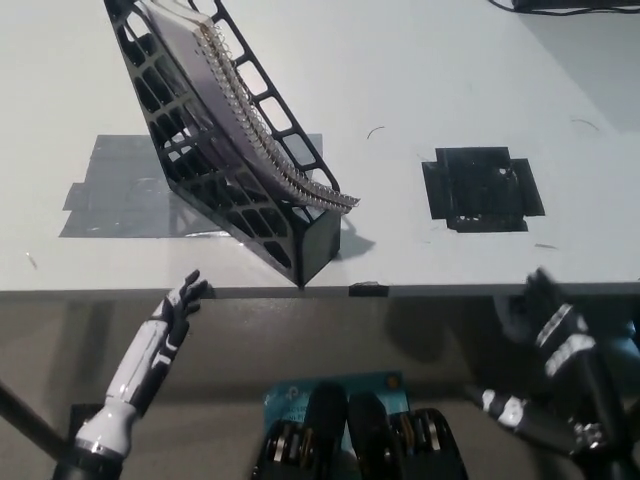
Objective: A person hands a notebook to the robot and the robot grabs it with its right hand and places it in the magazine stand kept in the centre of the desk infront of it.
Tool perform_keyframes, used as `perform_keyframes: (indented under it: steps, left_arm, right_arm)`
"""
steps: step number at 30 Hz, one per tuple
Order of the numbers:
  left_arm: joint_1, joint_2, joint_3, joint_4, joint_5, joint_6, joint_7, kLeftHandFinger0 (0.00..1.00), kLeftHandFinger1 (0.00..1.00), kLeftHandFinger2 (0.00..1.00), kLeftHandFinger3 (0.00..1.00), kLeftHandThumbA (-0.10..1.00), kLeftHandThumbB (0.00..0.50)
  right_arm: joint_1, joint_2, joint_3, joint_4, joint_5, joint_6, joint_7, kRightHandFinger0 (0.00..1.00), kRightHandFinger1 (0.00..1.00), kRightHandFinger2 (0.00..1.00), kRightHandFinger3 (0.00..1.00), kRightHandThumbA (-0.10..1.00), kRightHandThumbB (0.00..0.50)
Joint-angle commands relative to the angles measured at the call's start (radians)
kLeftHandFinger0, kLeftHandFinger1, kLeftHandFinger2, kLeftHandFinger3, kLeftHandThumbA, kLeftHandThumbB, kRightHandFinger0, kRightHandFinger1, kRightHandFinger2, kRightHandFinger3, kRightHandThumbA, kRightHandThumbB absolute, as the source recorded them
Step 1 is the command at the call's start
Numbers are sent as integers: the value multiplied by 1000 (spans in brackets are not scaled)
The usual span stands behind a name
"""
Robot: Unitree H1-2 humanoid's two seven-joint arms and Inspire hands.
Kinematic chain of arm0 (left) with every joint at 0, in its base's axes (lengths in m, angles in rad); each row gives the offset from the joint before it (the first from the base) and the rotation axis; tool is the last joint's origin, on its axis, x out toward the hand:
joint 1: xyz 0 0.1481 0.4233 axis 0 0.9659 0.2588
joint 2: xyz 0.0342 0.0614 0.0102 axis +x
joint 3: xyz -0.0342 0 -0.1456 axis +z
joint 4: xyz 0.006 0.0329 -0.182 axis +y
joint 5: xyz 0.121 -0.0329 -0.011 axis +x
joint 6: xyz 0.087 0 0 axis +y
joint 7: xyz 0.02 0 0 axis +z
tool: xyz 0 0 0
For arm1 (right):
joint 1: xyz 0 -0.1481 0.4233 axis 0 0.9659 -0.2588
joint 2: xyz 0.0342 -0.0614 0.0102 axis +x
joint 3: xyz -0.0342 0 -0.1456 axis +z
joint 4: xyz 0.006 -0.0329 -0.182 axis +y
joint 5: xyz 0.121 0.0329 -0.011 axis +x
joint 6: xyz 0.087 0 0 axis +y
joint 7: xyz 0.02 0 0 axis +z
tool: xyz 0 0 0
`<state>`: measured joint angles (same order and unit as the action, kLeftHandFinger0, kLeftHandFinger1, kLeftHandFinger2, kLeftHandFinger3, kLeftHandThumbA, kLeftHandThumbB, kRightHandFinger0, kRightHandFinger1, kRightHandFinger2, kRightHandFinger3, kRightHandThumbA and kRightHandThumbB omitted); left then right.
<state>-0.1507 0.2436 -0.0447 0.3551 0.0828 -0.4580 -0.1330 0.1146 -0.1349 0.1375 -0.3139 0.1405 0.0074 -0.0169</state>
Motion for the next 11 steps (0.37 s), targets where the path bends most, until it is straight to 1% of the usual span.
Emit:
perform_keyframes:
  steps: [1,3,4,5,7,9,11]
  left_arm:
    - [36,1,0,3,-1,-12,24,964,1000,1000,1000,1000,500]
    - [53,-2,6,-6,1,-12,24,965,1000,1000,1000,1000,500]
    - [56,-2,8,-8,3,-12,27,964,1000,1000,1000,1000,500]
    - [60,-2,11,-8,2,-12,31,964,1000,1000,1000,1000,500]
    - [62,-2,15,-6,-2,-12,32,967,1000,1000,1000,1000,500]
    - [64,1,15,-5,-3,-12,34,983,1000,1000,1000,1000,500]
    - [64,1,15,-4,-3,-12,34,983,1000,1000,1000,1000,500]
  right_arm:
    - [0,27,17,72,-31,-140,44,1000,1000,1000,1000,1000,290]
    - [-10,27,28,120,-42,-153,57,1000,1000,1000,1000,1000,267]
    - [-13,28,29,128,-45,-154,60,1000,1000,1000,1000,1000,267]
    - [-19,31,34,138,-51,-150,63,1000,1000,1000,1000,1000,283]
    - [-25,34,36,151,-57,-153,66,1000,1000,1000,1000,1000,284]
    - [-31,36,36,173,-67,-158,67,1000,1000,1000,1000,1000,310]
    - [-32,36,36,180,-69,-161,68,1000,1000,1000,1000,1000,311]
